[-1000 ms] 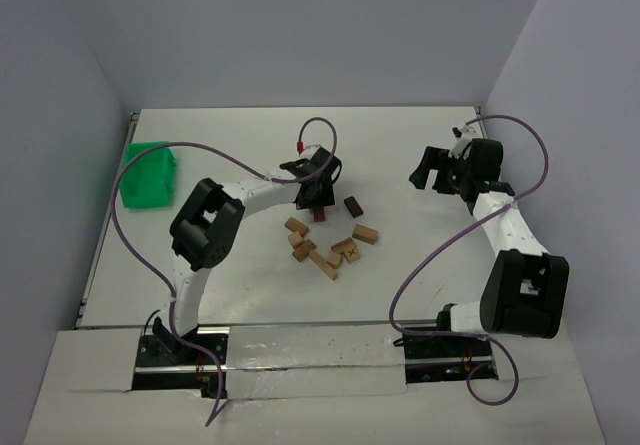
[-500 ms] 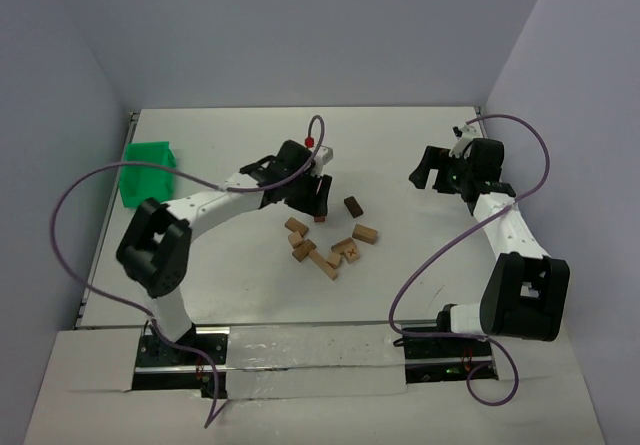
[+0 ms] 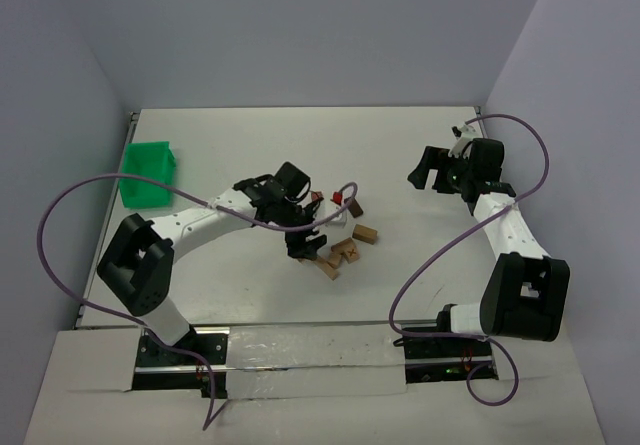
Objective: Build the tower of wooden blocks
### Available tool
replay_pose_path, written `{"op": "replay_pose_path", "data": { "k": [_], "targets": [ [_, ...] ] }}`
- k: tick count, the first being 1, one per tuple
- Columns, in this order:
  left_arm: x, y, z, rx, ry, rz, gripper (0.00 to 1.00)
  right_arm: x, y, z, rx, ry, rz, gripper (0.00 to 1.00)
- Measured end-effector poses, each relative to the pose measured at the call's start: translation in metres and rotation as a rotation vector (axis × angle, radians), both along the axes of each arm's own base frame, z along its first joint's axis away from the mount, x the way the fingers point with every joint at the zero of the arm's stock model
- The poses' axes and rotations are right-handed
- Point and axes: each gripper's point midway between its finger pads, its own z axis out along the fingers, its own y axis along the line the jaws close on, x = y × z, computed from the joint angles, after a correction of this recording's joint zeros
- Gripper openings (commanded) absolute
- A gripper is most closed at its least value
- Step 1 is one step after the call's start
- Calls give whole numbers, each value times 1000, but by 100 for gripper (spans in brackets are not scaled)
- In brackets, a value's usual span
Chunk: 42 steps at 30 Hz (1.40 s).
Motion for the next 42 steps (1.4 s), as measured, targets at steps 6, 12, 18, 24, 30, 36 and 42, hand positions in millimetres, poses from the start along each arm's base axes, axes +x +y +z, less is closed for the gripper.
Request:
{"op": "replay_pose_path", "data": {
  "k": [6,12,18,24,30,36,42],
  "targets": [
    [-5,-16,-2,4,-171,-202,67,-1,1,0,-3,0,10,100],
    [-5,-25,-14,22,-243,-328,62,-1,1,-1,-8,1,16,100],
    [-21,-28,-34,60,-261,-431,57,-1,1,-1,-10,1,18,100],
    [-26,-20,-50,90,-257,-461,52,-1,1,-2,-9,3,18,100],
    [-31,-11,-65,126,-253,-475,43,-2,1,-3,-9,6,17,100],
    [-27,-8,-76,149,-275,-475,20,-1,0,-5,-8,14,17,100],
    [-22,-10,-74,148,-288,-437,0,-2,0,-6,-8,15,16,100]
  ]
}}
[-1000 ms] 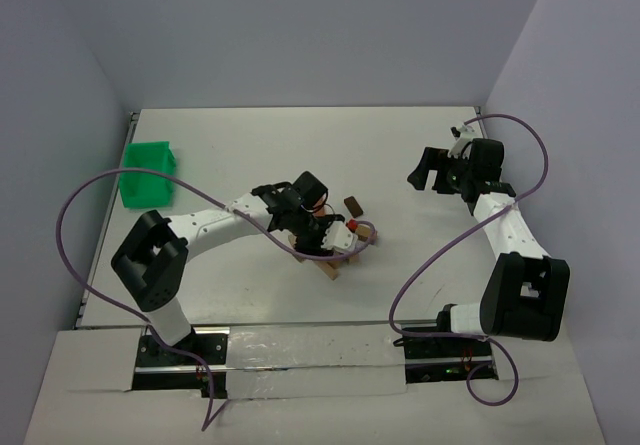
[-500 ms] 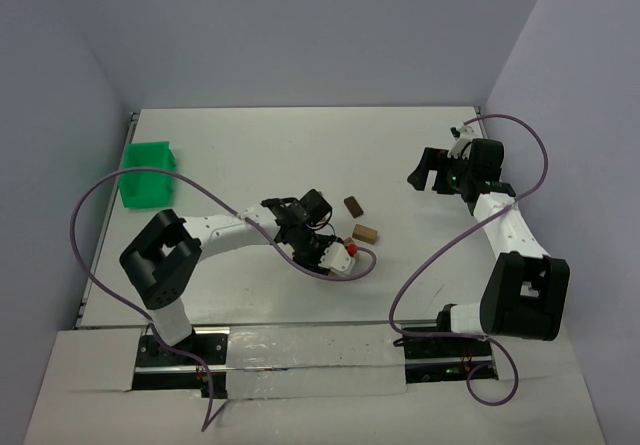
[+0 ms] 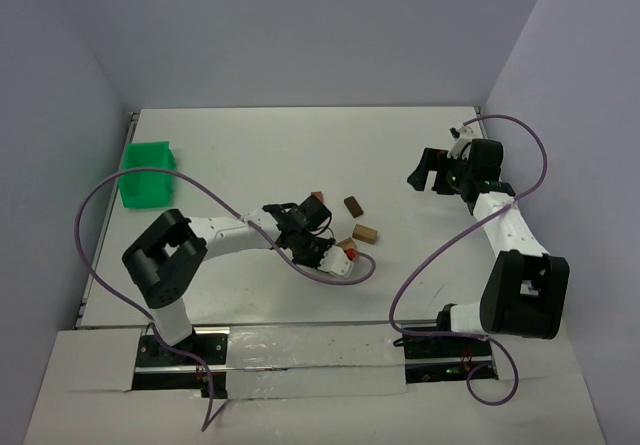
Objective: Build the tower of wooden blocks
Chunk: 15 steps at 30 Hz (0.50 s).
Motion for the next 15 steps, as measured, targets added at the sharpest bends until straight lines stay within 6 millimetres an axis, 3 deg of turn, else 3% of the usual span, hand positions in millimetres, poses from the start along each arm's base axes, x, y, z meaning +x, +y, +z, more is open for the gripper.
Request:
{"op": "replay_pose_path", "data": {
  "k": [4,7,12,15],
  "targets": [
    [1,1,15,-30,46,111,0,0,0,0,-1,1,-2,100],
    [15,2,48,-125,150,286,0,0,0,0,0,2,-2,100],
    [92,33,117,-389,275,691,0,-1,0,-1,3,5,0,100],
    [123,50,132,-485,360,883,0,-1,1,-1,7,6,1,100]
  ]
}}
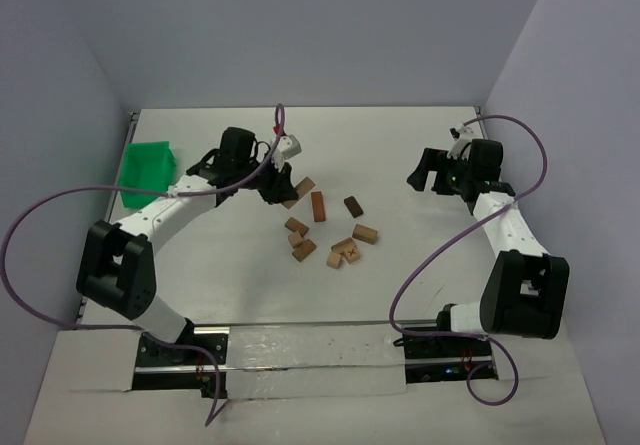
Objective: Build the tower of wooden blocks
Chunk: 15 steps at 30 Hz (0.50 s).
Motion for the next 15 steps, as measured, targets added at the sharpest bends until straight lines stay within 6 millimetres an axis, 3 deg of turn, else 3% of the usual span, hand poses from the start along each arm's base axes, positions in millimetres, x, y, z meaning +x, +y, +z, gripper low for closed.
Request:
{"op": "replay_pose_path", "data": {
  "k": [4,11,15],
  "targets": [
    [12,-8,-16,-74,179,111,0,0,0,0,1,2,1,100],
    [30,-22,-83,-98,507,276,0,-1,0,-1,1,4,0,100],
    [46,-18,-94,-133,567,365,0,-1,0,-1,1,5,0,100]
  ]
}}
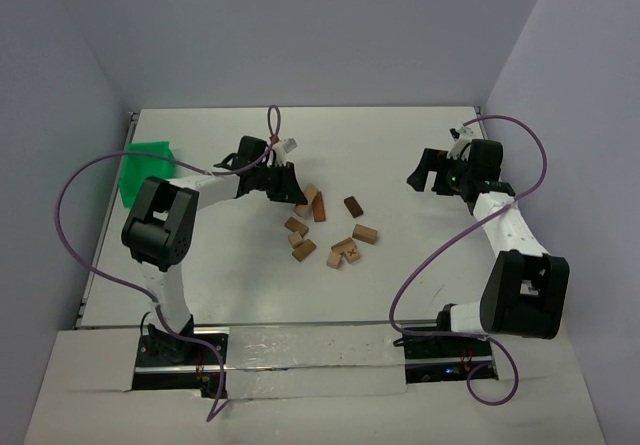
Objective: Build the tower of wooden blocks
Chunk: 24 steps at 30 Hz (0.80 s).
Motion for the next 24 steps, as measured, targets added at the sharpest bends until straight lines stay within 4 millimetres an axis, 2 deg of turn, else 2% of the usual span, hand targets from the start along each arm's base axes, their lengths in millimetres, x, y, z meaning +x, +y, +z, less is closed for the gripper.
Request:
{"op": "replay_pose_path", "data": {
  "k": [4,8,16,24],
  "targets": [
    [12,0,2,-26,3,59,0,0,0,0,0,0,0,100],
    [13,1,-4,-29,12,93,0,0,0,0,0,1,0,100],
    [25,25,-35,102,6,198,0,0,0,0,1,1,1,100],
    [28,38,-37,185,-63,204,0,0,0,0,1,1,1,100]
  ]
}}
